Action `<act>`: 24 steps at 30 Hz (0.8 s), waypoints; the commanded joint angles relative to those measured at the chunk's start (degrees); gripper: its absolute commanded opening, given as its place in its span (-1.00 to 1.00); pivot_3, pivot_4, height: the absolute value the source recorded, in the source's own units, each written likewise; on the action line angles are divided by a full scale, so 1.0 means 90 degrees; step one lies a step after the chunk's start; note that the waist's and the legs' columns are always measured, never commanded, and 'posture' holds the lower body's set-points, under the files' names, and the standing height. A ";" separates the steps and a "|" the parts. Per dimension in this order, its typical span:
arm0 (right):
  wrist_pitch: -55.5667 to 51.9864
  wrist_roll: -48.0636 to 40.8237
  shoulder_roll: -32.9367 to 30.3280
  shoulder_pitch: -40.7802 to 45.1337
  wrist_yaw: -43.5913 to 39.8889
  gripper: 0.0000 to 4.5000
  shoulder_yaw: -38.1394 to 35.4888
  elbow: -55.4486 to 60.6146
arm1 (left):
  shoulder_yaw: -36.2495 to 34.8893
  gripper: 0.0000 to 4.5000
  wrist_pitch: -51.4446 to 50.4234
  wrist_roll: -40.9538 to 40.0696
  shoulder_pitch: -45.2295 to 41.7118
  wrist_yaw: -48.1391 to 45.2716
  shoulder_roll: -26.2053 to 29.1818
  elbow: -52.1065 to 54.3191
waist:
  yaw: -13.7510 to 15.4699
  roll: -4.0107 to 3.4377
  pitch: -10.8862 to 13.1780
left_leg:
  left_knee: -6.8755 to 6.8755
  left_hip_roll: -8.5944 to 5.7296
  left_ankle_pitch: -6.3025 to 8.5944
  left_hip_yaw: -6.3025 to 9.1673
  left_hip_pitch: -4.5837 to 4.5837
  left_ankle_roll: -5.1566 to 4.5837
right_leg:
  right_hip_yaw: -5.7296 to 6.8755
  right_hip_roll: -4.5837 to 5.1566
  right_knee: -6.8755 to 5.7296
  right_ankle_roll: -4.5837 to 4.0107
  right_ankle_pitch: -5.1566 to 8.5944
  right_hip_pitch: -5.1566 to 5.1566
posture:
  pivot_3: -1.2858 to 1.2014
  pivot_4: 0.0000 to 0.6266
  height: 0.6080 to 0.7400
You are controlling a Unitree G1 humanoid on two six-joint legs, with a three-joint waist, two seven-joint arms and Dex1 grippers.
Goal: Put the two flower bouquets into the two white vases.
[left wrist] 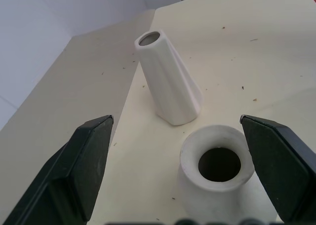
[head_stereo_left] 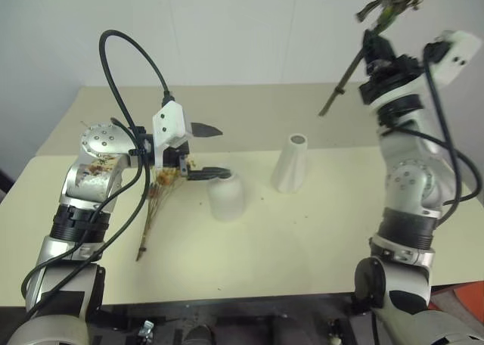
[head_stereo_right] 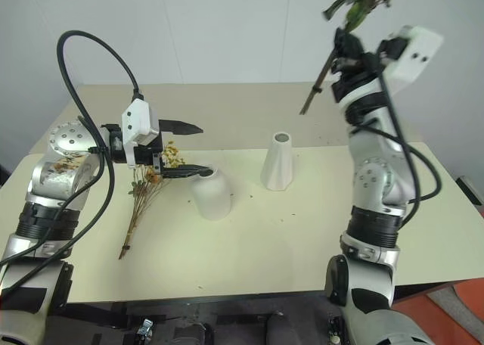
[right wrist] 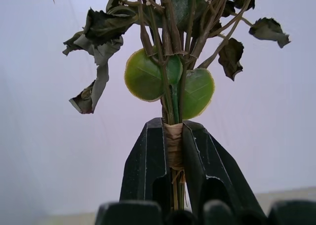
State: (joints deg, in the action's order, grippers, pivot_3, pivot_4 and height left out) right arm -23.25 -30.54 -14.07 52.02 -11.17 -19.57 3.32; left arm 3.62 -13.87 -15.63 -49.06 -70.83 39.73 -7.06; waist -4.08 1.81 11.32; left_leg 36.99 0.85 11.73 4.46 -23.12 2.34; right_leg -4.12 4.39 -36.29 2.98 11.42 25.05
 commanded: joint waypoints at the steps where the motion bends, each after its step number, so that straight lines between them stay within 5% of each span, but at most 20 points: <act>1: 0.0067 -0.0140 -0.0035 -0.0008 -0.0036 -0.90 0.0065 0.0359 | -0.0080 1.00 -0.0091 -0.0035 0.0049 0.0039 0.0156 0.0362 | 0.0006 0.0000 0.0000 | 0.0000 0.0000 0.0000 0.0000 -0.0001 0.0000 | 0.0001 0.0000 0.0001 0.0000 0.0000 0.0000 | 0.03 -0.52 1.00; 24: 0.0487 0.0252 0.0133 -0.0354 -0.0282 -0.90 0.0669 -0.0092 | -0.0165 1.00 -0.0215 -0.0090 0.0051 0.0133 0.0255 0.0522 | 0.0003 0.0000 0.0000 | -0.0001 0.0000 0.0000 0.0001 -0.0001 0.0000 | 0.0002 0.0000 0.0005 0.0000 0.0000 0.0000 | 0.03 -0.52 1.00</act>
State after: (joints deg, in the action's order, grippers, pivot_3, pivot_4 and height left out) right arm -21.28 -28.39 -12.48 48.39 -12.93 -13.68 1.21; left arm 3.59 -16.27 -15.83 -47.29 -70.10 41.20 -3.79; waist -4.06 1.81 11.32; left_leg 36.98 0.86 11.73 4.46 -23.12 2.34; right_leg -4.10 4.39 -36.25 2.98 11.42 25.05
